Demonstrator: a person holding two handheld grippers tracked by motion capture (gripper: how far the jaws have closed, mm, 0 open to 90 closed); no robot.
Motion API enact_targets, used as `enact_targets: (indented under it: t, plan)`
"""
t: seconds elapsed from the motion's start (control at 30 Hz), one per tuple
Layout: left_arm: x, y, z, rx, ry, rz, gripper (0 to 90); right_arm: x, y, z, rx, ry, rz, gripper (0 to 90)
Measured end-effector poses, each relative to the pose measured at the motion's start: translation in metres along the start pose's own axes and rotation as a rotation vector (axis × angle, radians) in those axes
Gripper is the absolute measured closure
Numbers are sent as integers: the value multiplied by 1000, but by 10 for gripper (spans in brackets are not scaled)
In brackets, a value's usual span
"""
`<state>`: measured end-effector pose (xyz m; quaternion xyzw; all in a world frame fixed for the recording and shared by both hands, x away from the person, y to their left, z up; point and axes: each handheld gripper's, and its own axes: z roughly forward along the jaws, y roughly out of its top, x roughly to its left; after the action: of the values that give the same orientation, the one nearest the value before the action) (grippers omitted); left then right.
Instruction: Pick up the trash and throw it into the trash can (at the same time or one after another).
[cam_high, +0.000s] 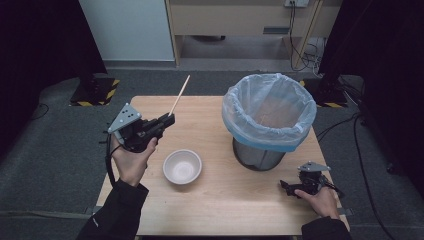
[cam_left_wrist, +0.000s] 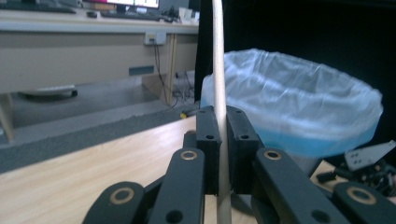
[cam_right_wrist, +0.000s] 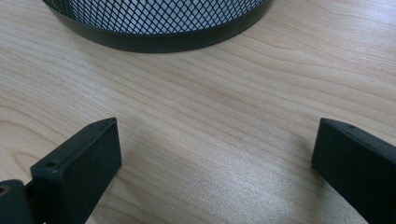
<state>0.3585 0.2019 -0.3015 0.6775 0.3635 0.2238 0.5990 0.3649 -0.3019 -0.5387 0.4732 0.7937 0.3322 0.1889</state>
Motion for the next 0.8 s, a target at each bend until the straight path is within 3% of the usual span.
enact_targets:
  t: [0.43,0.8]
  plan:
    - [-28,41,30,-41,-39,46,849,0,0,0,0,0,0,18]
    - [-50,64,57,-59,-78,71,849,0,0,0,0,0,-1,17]
